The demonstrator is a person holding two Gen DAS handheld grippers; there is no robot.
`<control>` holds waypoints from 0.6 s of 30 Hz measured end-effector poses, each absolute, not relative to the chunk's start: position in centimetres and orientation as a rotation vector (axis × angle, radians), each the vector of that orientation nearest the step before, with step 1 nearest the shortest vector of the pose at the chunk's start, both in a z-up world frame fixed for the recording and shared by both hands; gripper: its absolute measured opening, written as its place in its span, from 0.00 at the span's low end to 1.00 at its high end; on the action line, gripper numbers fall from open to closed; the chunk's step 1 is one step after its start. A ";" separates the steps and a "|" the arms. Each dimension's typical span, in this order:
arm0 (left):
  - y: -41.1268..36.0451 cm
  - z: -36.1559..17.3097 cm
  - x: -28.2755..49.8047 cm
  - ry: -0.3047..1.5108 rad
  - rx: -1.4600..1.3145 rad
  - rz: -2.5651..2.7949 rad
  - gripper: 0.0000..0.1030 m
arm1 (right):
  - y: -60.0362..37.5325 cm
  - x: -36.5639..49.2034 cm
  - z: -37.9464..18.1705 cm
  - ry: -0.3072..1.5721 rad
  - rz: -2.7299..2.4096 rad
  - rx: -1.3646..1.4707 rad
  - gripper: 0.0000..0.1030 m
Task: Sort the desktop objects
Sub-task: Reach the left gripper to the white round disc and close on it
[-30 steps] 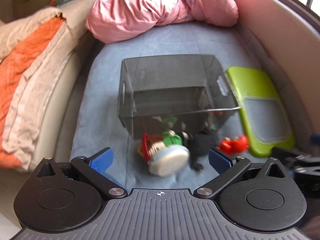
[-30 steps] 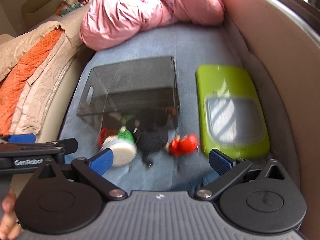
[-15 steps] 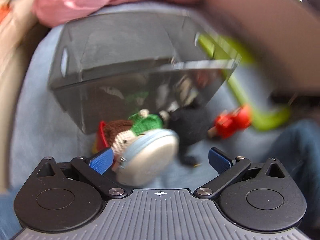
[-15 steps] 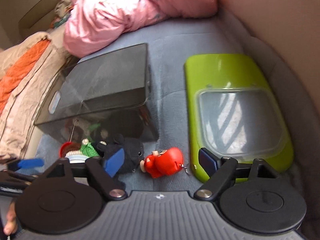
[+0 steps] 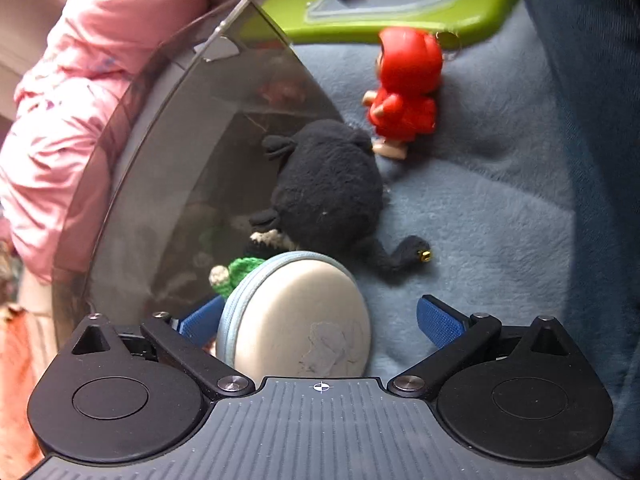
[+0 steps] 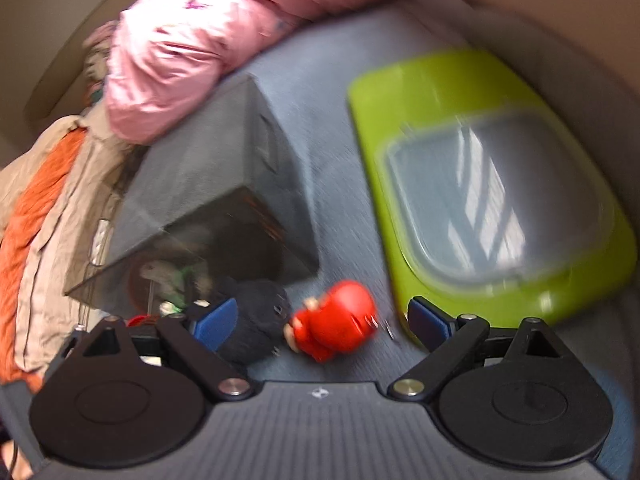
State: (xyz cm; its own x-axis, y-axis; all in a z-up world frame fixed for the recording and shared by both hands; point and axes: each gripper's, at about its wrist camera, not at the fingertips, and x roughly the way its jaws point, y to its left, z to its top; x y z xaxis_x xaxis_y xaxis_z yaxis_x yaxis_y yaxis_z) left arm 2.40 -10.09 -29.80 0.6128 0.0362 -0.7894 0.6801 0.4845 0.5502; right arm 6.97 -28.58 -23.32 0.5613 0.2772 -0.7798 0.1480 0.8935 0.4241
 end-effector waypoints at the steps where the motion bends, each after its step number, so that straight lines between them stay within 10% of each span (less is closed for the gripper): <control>1: -9.7 -29.9 3.2 0.868 0.992 -0.454 1.00 | -28.8 6.8 -23.2 0.966 0.088 0.492 0.87; 6: -7.2 -29.0 6.9 1.095 0.776 -0.588 0.99 | -29.0 6.6 -23.3 0.951 0.110 0.514 0.89; 8: -6.1 -27.6 8.0 1.189 0.623 -0.627 0.76 | -29.1 6.4 -23.3 0.940 0.108 0.524 0.89; 9: -5.5 -27.2 8.7 1.247 0.545 -0.619 0.49 | -29.2 6.4 -23.3 0.932 0.107 0.529 0.89; 18: -1.0 -25.8 10.0 1.320 0.189 -0.432 0.43 | -29.3 6.1 -23.2 0.902 0.106 0.548 0.89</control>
State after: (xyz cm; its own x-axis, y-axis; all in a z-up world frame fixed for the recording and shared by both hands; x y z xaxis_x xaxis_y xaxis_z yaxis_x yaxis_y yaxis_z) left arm 9.99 -1.00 -25.78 0.1836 -0.1987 -0.9627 0.4095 0.9058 -0.1089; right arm 6.10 -29.33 -23.16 0.6247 0.3117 -0.7160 0.1379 0.8584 0.4941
